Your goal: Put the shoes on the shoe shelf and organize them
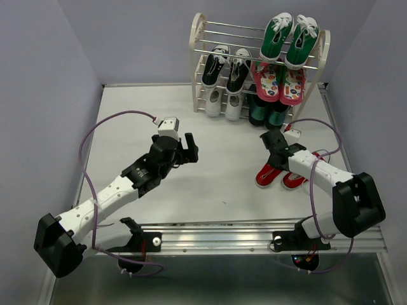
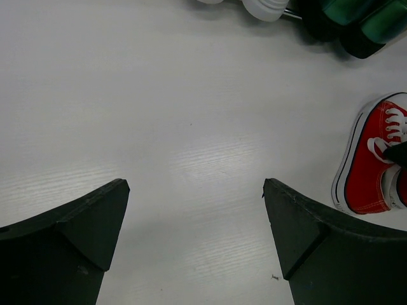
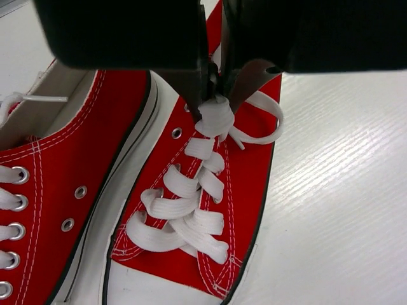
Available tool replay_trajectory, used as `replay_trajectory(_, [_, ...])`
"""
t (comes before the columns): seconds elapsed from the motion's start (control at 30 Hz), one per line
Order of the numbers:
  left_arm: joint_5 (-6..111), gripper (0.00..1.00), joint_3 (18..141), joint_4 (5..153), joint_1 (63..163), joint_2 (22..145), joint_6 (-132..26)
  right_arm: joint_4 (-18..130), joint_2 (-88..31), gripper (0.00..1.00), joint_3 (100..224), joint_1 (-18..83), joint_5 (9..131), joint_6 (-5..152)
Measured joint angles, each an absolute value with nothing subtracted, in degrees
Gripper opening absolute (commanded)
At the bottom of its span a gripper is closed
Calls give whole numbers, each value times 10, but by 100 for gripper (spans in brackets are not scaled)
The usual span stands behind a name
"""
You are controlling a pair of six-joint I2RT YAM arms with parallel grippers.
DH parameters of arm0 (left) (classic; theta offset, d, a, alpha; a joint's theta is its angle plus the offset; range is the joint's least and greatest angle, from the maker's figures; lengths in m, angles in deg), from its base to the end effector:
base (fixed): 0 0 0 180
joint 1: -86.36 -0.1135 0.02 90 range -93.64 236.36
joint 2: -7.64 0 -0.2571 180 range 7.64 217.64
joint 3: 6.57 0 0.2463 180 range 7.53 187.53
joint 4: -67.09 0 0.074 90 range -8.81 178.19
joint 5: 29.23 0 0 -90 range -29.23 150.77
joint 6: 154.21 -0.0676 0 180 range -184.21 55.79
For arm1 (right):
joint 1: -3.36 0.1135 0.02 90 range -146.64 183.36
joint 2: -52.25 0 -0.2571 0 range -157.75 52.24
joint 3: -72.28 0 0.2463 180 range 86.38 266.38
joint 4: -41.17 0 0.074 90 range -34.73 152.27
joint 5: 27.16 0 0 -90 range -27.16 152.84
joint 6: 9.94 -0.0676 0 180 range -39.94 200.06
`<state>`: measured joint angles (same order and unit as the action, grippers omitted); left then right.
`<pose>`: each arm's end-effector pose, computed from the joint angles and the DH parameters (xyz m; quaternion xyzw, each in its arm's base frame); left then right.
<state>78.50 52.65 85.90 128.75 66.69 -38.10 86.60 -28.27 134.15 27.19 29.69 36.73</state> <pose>0.2098 -0.1636 0.2905 0.0247 0.8072 -0.2209 0.5468 0.2602 0.0745 0.1709 0.2212 0.9097 -0.1127 0.3328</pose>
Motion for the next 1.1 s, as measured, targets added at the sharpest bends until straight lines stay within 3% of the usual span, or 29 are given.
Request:
replay_trajectory(0.2, [783,99,495,854,1288,639,-375,825,-237,1,1332,287,379,460])
replay_trajectory(0.37, [774,99,473,846,1288,609,-370,792,-223,1,1359,399,431,509])
replay_trajectory(0.57, [775,99,469,845,1288,593,-358,751,-325,1,1451,470,451,507])
replay_trajectory(0.83, [777,99,469,881,1288,591,-341,736,-484,1,1577,496,398,466])
replay_trajectory(1.1, [775,99,469,901,1288,585,-317,727,-559,5,1636,511,373,414])
